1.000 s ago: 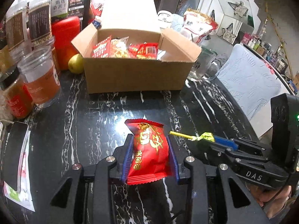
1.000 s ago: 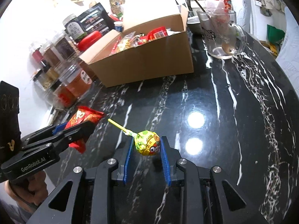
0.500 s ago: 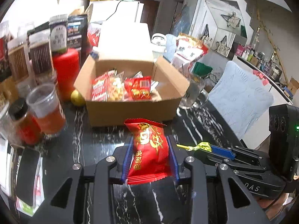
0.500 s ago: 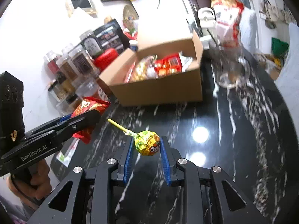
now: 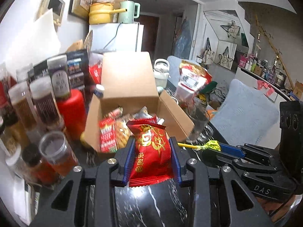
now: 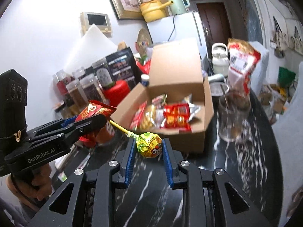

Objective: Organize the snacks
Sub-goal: 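Carry the lollipop and small red packet with both grippers over the box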

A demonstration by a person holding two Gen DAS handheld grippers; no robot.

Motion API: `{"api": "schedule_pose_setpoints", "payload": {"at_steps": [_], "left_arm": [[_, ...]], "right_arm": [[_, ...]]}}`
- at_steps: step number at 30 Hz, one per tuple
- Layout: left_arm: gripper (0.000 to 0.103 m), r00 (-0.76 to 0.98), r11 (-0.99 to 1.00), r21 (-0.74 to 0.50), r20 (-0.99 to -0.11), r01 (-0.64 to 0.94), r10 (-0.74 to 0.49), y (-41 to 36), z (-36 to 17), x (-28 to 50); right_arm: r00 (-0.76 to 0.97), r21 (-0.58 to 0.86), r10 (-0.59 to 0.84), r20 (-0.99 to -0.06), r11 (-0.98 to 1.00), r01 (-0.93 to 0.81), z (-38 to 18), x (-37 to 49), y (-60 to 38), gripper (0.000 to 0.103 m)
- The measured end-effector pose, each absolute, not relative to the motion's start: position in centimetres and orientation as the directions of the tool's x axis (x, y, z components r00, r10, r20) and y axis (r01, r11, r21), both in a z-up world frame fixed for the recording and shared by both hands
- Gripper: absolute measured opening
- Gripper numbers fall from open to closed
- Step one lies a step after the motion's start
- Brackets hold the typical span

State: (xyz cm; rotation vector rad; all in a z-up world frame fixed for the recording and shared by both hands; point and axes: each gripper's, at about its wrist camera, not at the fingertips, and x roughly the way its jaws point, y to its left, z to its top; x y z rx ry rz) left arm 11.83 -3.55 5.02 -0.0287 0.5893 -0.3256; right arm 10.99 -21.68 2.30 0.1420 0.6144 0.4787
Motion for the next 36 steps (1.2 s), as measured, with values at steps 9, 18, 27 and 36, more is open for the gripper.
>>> {"api": "schedule_pose_setpoints", "payload": {"at_steps": [9, 18, 27, 36], "left_arm": [[0.035, 0.809, 0.955, -0.107, -0.51, 0.278, -0.293, -3.2, 6.8, 16.0], [0.035, 0.811, 0.956, -0.099, -0.509, 0.277, -0.288, -3.4, 7.0, 20.8], [0.035, 0.801, 0.961, -0.097, -0.533, 0.26, -0.271, -4.2, 6.5, 26.0], [0.035, 0.752, 0.96, -0.092, -0.604, 0.264, -0.264, -5.3, 4.4, 31.0]], "right_arm": [[0.724, 0.251, 0.483, -0.493, 0.876, -0.413, 4.2, 14.7, -21.1, 0.028], [0.745, 0.237, 0.459, -0.484, 0.888, -0.393, 5.0, 19.5, -20.9, 0.028], [0.753, 0.233, 0.416, -0.509, 0.909, -0.345, 4.2, 24.8, -21.7, 0.028], [0.749, 0.22, 0.348, -0.565, 0.938, -0.27, 3.2, 29.7, -22.4, 0.028]]}}
